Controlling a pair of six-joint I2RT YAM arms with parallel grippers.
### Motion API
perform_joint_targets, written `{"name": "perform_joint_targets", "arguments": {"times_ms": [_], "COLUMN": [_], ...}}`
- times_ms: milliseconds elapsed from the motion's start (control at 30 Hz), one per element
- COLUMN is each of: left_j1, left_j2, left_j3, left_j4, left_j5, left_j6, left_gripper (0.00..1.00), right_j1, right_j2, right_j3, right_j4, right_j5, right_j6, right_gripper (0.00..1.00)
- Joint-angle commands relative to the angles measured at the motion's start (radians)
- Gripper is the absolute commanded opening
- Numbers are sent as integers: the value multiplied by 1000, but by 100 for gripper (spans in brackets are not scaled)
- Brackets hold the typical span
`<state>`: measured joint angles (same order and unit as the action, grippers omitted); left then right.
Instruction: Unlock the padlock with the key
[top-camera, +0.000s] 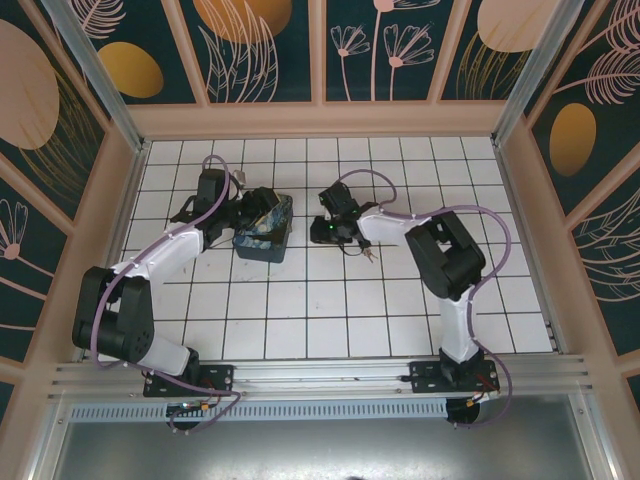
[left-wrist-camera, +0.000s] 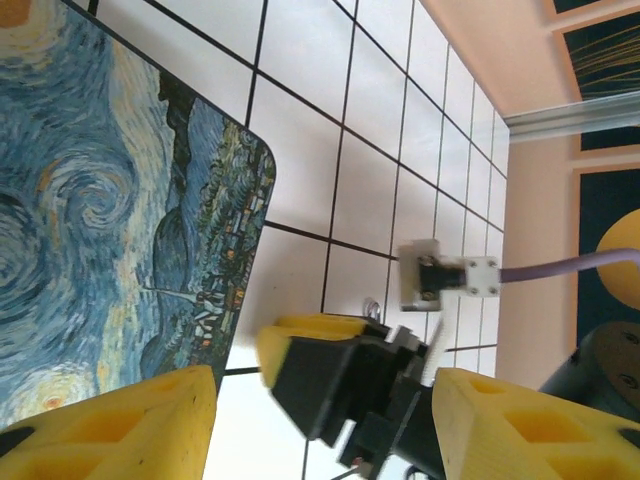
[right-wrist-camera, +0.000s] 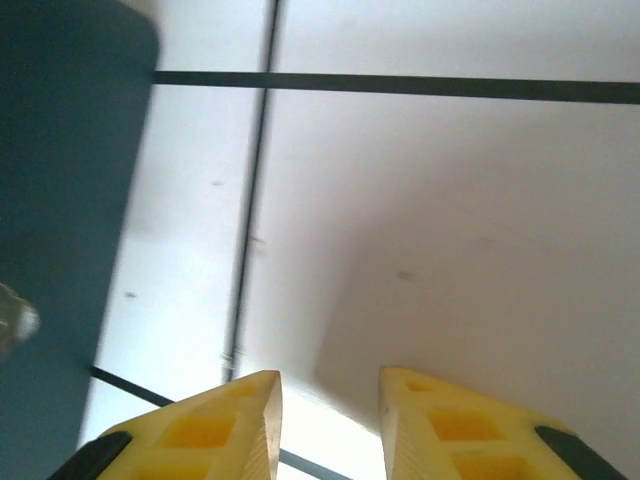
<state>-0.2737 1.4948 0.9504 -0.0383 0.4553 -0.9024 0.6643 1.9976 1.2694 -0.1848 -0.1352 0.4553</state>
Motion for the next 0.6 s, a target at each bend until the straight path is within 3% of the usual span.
{"name": "perform_joint_targets", "arguments": {"times_ms": [0,67,100,133,167,300,433,500,567], "left_j1": [12,22,38,60,87,134,137,142,146], "left_j2": [-8,-24,-30,-39,-51,-126,-252,-288,-274], "left_j3": [77,100,95,81,59,-43,-232,-343,-429], "left_j4": [-101,-166,-164,-147,-124,-44,125,264,407], "left_j5": [-112,-257,-273,-283,-304,-530,-834,-920,-942], "left_j6": [105,195,223,237,243,339,502,562,599], "left_gripper": [60,67,81,98,99,99,99,98,98], "right_j1": [-5,-16,-26,-43,-68,-183,-300,-369,-448], "right_j2": [-129,-206,-235,-263,-291,-431,-673,-741,-754], "right_j3": [-56,-89,-99,-112,-126,-269,-619,-730,-767], "right_j4": [18,38,35,31,27,127,564,688,689], "right_j5": [34,45,53,54,61,217,355,358,398], "right_j6": [-61,-97,-113,-134,-151,-235,-371,-418,-389], "right_gripper": [39,54,67,89,99,99,99,99,99]}}
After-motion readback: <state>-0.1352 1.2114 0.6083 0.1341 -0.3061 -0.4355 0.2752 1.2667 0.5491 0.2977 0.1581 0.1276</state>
